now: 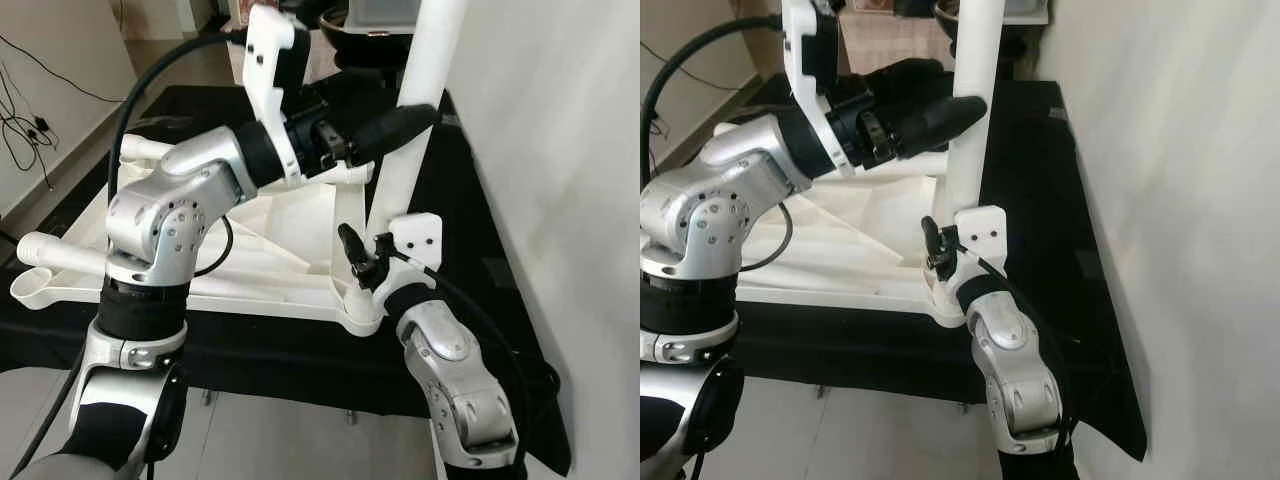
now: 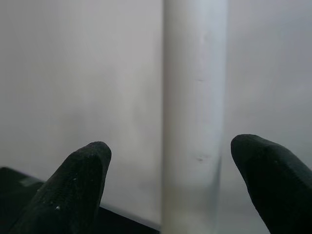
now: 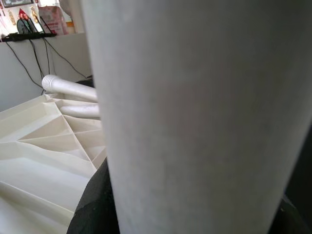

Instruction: Building children table

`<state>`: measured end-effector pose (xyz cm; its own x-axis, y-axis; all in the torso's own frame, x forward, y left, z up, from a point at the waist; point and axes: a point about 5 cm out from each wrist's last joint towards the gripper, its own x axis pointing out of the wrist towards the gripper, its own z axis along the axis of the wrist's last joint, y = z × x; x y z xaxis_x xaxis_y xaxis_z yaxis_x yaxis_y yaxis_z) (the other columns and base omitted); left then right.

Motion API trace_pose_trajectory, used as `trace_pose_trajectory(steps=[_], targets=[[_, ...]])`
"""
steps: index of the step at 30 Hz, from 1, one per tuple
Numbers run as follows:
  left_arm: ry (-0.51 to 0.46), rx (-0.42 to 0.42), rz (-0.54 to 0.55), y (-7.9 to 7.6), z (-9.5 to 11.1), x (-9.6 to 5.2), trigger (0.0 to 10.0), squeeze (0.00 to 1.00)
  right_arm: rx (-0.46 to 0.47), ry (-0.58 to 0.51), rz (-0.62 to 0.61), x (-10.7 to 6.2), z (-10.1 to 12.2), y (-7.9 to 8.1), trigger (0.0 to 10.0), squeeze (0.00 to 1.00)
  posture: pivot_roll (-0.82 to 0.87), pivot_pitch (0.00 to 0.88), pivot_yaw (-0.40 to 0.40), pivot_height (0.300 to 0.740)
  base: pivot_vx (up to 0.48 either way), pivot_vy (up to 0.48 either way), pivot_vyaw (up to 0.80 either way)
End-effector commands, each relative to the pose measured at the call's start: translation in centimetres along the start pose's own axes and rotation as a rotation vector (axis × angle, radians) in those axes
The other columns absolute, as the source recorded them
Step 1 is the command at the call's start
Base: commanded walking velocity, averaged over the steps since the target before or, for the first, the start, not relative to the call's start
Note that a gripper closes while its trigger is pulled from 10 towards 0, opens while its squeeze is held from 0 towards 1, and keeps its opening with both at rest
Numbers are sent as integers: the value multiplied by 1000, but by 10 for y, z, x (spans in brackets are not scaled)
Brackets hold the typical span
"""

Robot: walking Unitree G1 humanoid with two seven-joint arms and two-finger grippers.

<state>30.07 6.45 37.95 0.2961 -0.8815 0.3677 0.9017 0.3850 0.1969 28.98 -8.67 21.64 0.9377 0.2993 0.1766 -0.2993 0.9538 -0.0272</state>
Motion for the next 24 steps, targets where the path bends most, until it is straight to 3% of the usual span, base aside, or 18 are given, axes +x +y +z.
trace_pose_trajectory(steps=[1,5,13,14,24], targets=[[36,-19,-65,-4,-2,7,10000,0,34,67,52,2,-14,11,10000,0,18,133,28,740,0,0,0],[146,15,-79,3,-12,15,10000,0,38,48,87,4,-10,17,10000,0,19,134,27,740,0,0,0],[210,51,-75,12,-17,25,10000,0,43,36,121,3,-8,23,10000,0,17,134,28,740,0,0,0],[216,62,-67,13,-17,29,0,0,44,33,127,4,-8,23,10000,0,16,133,30,740,0,0,0],[210,81,-89,15,-13,40,0,0,31,25,148,6,-7,24,10000,0,7,120,33,740,0,0,0]])
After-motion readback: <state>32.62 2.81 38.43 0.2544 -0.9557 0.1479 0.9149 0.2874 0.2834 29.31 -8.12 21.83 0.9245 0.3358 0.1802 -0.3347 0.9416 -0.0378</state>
